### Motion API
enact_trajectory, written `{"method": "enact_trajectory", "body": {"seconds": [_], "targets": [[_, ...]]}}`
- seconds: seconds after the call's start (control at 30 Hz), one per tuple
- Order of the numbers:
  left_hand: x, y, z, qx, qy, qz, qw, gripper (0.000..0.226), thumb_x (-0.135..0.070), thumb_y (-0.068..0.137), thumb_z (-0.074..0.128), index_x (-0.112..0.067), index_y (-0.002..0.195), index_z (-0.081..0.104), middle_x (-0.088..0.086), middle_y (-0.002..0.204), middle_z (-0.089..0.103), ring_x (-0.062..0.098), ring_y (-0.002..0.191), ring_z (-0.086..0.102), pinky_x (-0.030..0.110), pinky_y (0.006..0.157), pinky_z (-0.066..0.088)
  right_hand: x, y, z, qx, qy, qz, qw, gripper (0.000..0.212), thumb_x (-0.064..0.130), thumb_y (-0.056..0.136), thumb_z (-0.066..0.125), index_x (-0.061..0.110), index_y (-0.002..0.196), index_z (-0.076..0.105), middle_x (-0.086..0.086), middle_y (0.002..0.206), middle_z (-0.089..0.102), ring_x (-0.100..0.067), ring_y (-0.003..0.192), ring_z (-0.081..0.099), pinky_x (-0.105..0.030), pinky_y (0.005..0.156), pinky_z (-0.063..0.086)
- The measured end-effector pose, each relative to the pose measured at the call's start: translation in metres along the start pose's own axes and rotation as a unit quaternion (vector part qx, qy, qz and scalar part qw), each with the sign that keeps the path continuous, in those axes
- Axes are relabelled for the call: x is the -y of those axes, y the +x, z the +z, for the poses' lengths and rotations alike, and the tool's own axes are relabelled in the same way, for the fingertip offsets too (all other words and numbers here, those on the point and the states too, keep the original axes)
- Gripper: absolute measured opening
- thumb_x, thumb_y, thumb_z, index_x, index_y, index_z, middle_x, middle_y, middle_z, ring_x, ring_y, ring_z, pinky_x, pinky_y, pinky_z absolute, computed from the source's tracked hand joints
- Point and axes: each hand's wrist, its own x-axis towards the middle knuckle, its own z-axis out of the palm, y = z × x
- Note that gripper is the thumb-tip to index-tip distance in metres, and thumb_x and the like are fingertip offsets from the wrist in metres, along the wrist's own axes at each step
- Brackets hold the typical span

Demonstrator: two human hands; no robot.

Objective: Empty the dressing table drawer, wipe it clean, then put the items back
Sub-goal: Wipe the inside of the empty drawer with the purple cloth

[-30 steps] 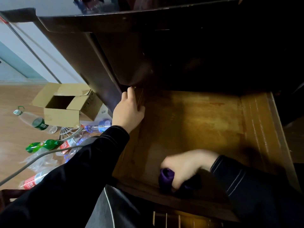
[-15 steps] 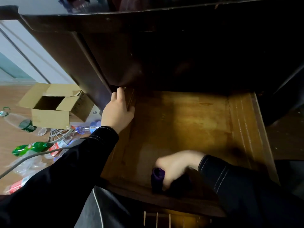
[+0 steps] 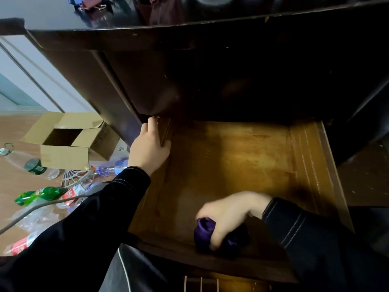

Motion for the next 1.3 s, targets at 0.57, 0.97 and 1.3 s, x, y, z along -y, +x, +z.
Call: {"method": "enact_trajectory", "body": {"seconds": [0.57, 0.97, 1.3], "targets": [[0.001, 0.001, 0.000, 0.006, 0.005, -0.002, 1.000, 0.064, -0.027, 0.088, 0.062, -0.015, 0.142, 0.028, 0.012, 0.120, 0.054, 0.037, 0.086, 0.062, 0.035, 0.067, 0.043, 0.003, -0.024, -0.014, 0.029, 0.064, -0.064, 0.995, 0.031, 0.008, 0.084, 0.080, 0.009, 0.111, 0.064, 0.001, 0.098, 0.068, -0.007, 0.082, 0.066, -0.019, 0.068, 0.055], [0.001, 0.001, 0.001, -0.003, 0.010, -0.002, 1.000, 0.068, -0.027, 0.089, 0.061, -0.014, 0.146, 0.027, 0.013, 0.121, 0.054, 0.034, 0.082, 0.059, 0.034, 0.066, 0.040, 0.002, -0.023, -0.013, 0.041, 0.174, -0.170, 0.969, 0.033, -0.002, 0.084, 0.077, 0.008, 0.113, 0.064, 0.002, 0.100, 0.069, -0.010, 0.090, 0.066, -0.022, 0.078, 0.055], [0.000, 0.001, 0.001, -0.005, 0.010, 0.000, 1.000, 0.069, -0.026, 0.088, 0.062, -0.013, 0.146, 0.027, 0.014, 0.123, 0.054, 0.040, 0.090, 0.063, 0.036, 0.068, 0.042, 0.003, -0.024, -0.019, 0.095, 0.116, -0.221, 0.964, 0.035, -0.003, 0.080, 0.079, 0.013, 0.108, 0.064, 0.008, 0.095, 0.067, -0.005, 0.087, 0.064, -0.021, 0.079, 0.053]]}}
